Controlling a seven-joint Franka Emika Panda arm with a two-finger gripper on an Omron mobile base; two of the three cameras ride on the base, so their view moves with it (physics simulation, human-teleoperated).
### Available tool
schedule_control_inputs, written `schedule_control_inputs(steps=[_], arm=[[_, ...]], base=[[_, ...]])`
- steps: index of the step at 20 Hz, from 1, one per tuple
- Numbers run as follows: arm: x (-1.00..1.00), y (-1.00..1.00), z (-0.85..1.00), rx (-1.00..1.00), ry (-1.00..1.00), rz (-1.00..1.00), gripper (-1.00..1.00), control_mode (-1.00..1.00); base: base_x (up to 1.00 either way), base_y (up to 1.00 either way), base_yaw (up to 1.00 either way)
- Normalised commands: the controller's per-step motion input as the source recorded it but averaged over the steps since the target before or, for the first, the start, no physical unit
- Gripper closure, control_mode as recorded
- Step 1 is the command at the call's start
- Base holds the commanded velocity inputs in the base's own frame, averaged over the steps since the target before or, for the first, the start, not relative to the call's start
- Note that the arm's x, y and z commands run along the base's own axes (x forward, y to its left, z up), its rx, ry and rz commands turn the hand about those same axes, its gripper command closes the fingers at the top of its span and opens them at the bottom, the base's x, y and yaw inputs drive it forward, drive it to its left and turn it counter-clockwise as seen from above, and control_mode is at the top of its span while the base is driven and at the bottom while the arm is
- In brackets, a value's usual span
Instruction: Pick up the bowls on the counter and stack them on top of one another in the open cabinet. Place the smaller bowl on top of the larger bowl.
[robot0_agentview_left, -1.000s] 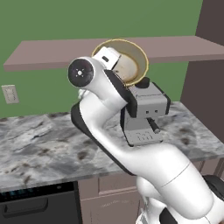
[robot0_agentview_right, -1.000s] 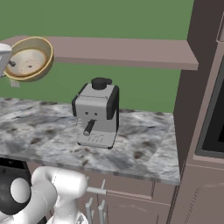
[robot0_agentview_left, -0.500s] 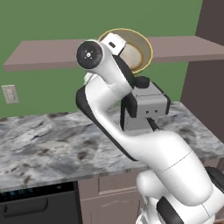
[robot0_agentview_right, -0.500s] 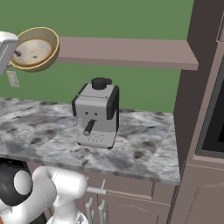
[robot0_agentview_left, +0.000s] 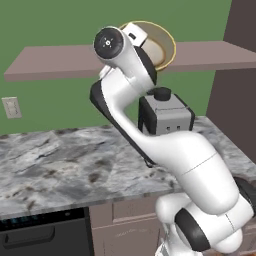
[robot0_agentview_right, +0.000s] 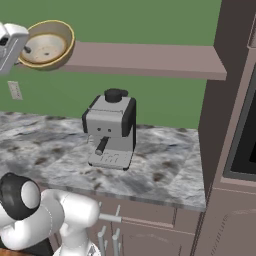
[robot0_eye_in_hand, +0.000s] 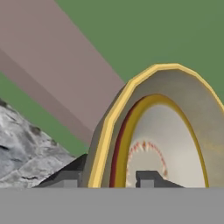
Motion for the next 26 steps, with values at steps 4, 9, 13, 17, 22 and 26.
schedule_control_inputs(steps=[4, 9, 13, 17, 22, 26], arm=[[0.2, -0.07, 0.37, 0.01, 0.0, 0.0, 1.0, -1.0], [0.25, -0.04, 0.12, 0.01, 0.01, 0.02, 1.0, -1.0], [0.3, -0.03, 0.0, 0.0, 0.1, 0.04, 1.0, -1.0], [0.31, -0.07, 0.0, 0.0, 0.15, 0.06, 1.0, -1.0], [0.32, -0.06, 0.05, 0.01, 0.1, 0.05, 1.0, -1.0], [0.3, -0.05, 0.01, 0.0, 0.06, 0.03, 1.0, -1.0]], base=[[0.0, 0.0, 0.0], [0.0, 0.0, 0.0], [0.0, 0.0, 0.0], [0.0, 0.0, 0.0], [0.0, 0.0, 0.0], [0.0, 0.0, 0.0]])
